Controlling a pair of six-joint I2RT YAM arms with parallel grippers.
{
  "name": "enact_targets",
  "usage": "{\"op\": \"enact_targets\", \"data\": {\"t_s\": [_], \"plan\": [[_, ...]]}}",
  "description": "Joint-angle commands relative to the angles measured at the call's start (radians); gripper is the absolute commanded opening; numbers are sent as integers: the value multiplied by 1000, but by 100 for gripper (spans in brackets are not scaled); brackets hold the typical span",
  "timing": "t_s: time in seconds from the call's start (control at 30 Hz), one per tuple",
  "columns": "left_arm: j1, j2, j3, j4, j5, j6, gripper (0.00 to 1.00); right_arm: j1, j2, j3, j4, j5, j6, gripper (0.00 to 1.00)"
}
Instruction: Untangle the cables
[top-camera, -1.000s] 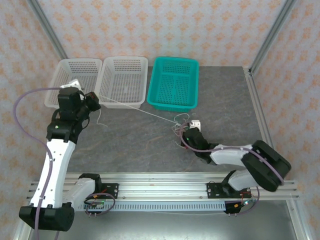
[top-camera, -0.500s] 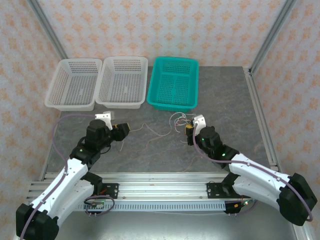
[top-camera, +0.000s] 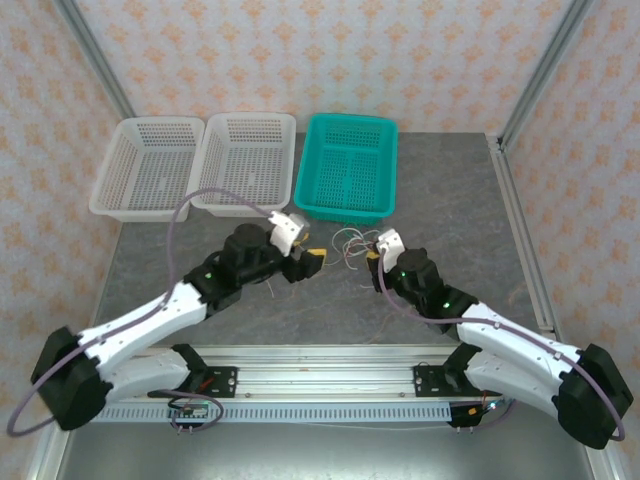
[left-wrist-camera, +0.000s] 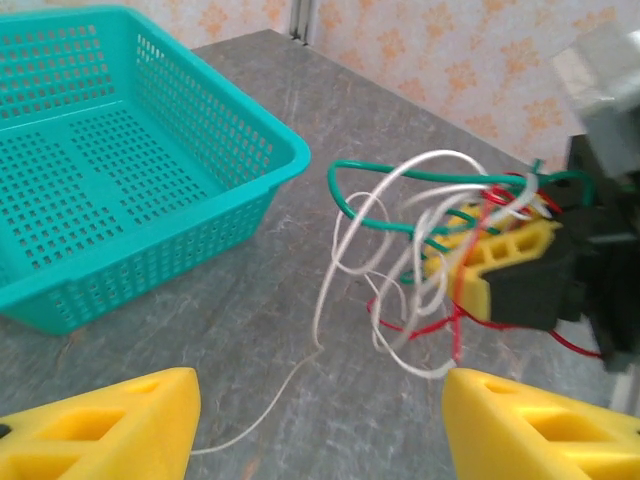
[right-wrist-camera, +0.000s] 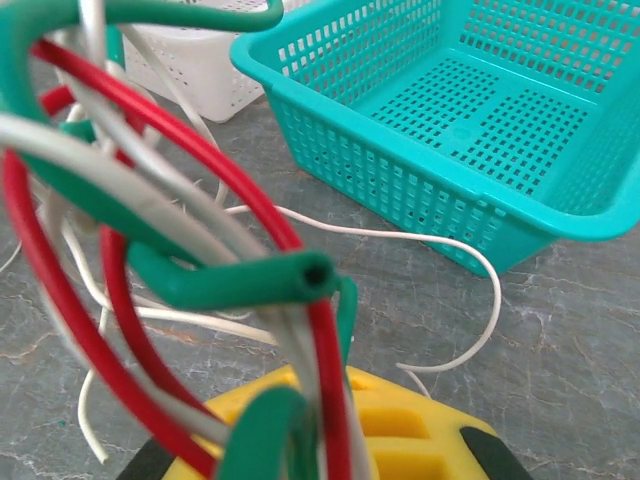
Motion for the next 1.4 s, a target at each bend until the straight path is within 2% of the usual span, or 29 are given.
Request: {"op": "enact_targets", "data": {"t_s": [0.0, 0.17, 0.3, 0.4, 0.47, 0.5, 0.6, 0.7, 0.83, 0.93, 1.03, 1.2, 1.3, 1.37], "plan": [[-6, 69, 44, 135, 3, 47, 65, -3, -1, 37, 10, -20, 9, 7], [-7, 156, 64, 209, 36, 32, 63, -3, 13, 38, 35, -34, 18, 8], [-6, 208, 74, 253, -41, -9, 55, -3, 26, 47, 29, -50, 26, 8], [-6, 225, 75, 281, -73, -18, 31, -3, 28, 46, 27, -62, 32, 8], [-5, 229, 82, 274, -80, -13, 4, -3, 30, 40, 31, -53, 38, 9], [-7, 223, 83, 269, -85, -11, 0, -3, 33, 35, 36, -38, 46, 10], [-5, 171, 68, 247, -149, -31, 0, -3, 56, 6, 66, 61, 148, 11], [16, 72, 50, 186, -243, -93, 0, -3, 89, -38, 66, 167, 308, 17], [88, -69, 35, 21, -362, -202, 0, -3, 106, -99, -9, 371, 538, 17], [156, -159, 21, -72, -379, -240, 0, -7, 89, -145, -50, 466, 644, 17], [194, -233, 6, -136, -417, -255, 0, -32, 63, -174, -70, 492, 708, 19], [264, -298, 30, -269, -495, -304, 0, -143, 53, -185, -111, 444, 813, 16], [291, -310, 37, -288, -452, -297, 0, -162, 51, -197, -82, 418, 813, 15], [290, -315, 29, -252, -365, -270, 0, -163, 44, -214, -39, 389, 801, 14]]}}
